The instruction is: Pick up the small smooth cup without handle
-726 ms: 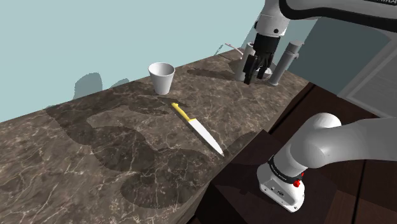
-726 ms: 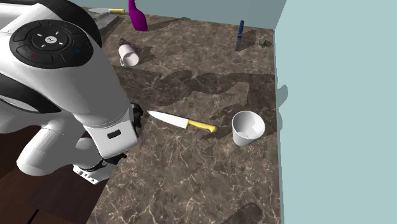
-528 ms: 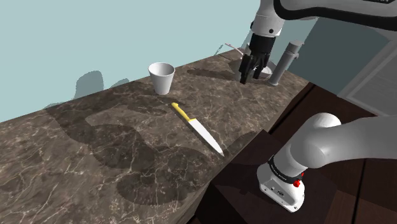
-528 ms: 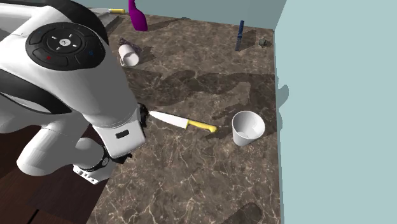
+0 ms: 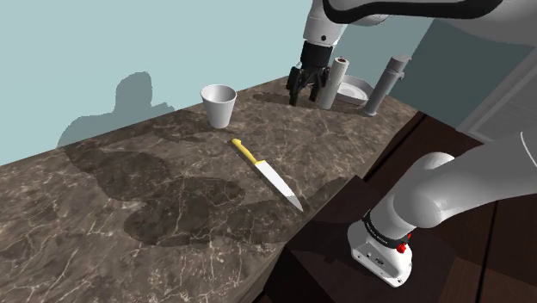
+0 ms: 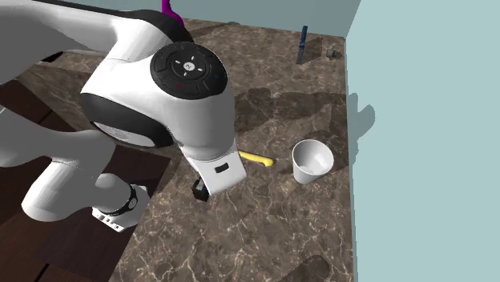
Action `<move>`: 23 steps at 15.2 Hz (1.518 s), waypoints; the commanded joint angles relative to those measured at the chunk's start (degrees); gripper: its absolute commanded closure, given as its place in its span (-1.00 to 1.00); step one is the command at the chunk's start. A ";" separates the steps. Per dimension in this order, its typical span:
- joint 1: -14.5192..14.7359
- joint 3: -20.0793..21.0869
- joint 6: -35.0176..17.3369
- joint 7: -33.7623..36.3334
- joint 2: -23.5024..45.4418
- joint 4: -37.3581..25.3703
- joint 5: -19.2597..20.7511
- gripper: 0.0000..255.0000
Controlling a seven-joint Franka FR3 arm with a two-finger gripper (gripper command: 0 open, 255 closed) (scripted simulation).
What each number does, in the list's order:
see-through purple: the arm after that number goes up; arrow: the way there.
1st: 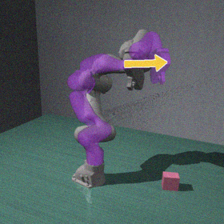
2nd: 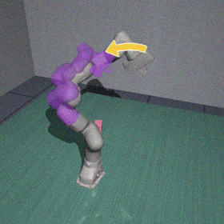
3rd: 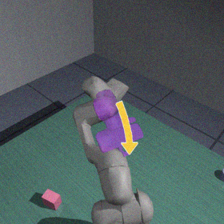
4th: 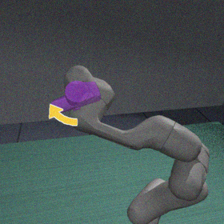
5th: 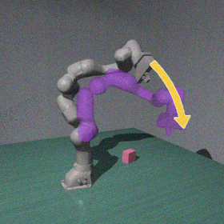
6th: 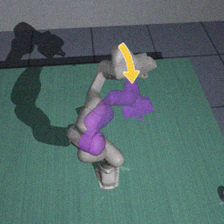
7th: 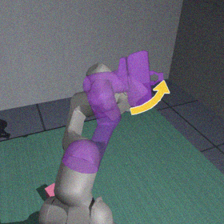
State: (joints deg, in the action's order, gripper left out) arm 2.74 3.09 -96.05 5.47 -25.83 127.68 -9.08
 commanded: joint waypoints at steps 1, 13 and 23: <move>0.22 0.56 -2.76 0.74 4.29 -2.10 -0.74 -1.00; 1.72 2.89 -9.12 5.80 28.99 -23.90 -2.76 -1.00; 2.58 3.37 -12.46 7.29 39.97 -32.94 -2.90 -1.00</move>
State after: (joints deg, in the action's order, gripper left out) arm 5.28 6.43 -107.71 12.86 14.02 94.10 -11.94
